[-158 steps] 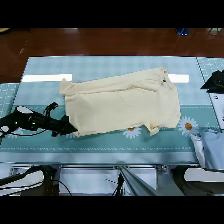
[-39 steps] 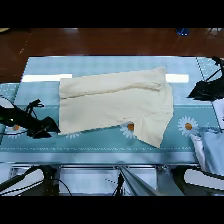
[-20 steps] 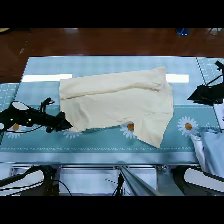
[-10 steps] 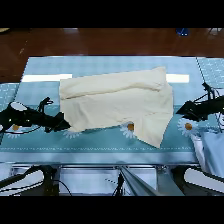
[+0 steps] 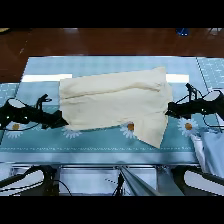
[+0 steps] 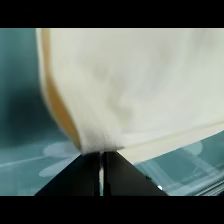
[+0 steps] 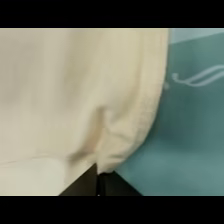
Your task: Fold the shirts.
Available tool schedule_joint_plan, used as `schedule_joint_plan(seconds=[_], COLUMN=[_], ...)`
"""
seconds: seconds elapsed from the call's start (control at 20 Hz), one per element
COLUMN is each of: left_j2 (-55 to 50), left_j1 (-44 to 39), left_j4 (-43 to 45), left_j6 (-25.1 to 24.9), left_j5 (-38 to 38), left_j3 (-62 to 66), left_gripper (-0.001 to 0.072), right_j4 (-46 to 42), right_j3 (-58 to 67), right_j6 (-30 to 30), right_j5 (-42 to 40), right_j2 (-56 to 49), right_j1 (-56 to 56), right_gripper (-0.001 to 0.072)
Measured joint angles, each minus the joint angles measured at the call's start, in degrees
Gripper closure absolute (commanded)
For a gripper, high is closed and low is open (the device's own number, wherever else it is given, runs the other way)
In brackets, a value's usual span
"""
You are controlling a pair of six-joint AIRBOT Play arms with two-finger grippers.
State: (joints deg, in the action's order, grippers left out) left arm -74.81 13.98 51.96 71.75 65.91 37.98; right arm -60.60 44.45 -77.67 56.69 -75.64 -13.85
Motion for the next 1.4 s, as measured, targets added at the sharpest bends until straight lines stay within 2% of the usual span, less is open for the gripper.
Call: schedule_joint_plan(seconds=[0.2, 0.4, 0.6, 0.95, 1.0, 1.1, 1.15, 1.2, 1.25, 1.3, 1.35, 1.4], left_j2=[0.50, 0.63, -1.05, -9.62, -10.71, -12.63, -13.51, -14.19, -14.78, -15.15, -15.41, -15.61], left_j1=[-0.02, -0.07, -0.13, -0.90, -1.11, -1.55, -1.81, -1.99, -2.12, -2.14, -1.99, -1.66], left_j4=[-0.74, -1.51, -4.44, -7.76, -8.20, -9.60, -10.27, -10.80, -11.13, -11.63, -11.76, -11.98], left_j6=[-0.39, 0.55, 2.19, 2.84, 2.84, 2.82, 2.58, 2.21, 1.88, 1.64, 1.38, 1.27], left_j5=[3.02, 0.42, -6.51, -11.93, -13.00, -14.43, -15.17, -15.28, -15.78, -16.17, -16.22, -16.48], left_j3=[10.54, 21.81, 26.58, 28.20, 28.24, 28.33, 28.35, 28.35, 28.35, 28.35, 28.41, 28.59], left_gripper=[0.0684, 0.0684, 0.0684, 0.0683, 0.0680, 0.0645, 0.0644, 0.0582, 0.0384, 0.0233, 0.0152, 0.0101], right_j4=[0.63, 3.43, 4.55, 7.93, 8.20, 8.61, 8.79, 8.87, 8.92, 8.96, 8.83, 8.11], right_j3=[5.68, 15.17, 22.86, 26.86, 26.97, 27.17, 27.21, 27.23, 27.28, 27.28, 27.28, 27.28], right_j6=[0.04, 0.09, -0.50, -1.22, -1.22, -1.22, -1.20, -1.20, -1.20, -1.07, -0.63, -0.04], right_j5=[-3.54, -12.13, -21.59, -36.04, -37.18, -38.64, -39.08, -39.08, -39.06, -39.04, -38.84, -38.49], right_j2=[4.31, 4.57, -1.18, -11.50, -12.48, -14.21, -14.91, -15.41, -15.67, -15.67, -15.50, -14.99], right_j1=[0.46, 3.32, 7.72, 10.54, 10.60, 10.71, 10.75, 10.78, 10.78, 10.75, 10.51, 10.14], right_gripper=[0.0679, 0.0679, 0.0679, 0.0677, 0.0663, 0.0504, 0.0459, 0.0443, 0.0441, 0.0441, 0.0437, 0.0382])
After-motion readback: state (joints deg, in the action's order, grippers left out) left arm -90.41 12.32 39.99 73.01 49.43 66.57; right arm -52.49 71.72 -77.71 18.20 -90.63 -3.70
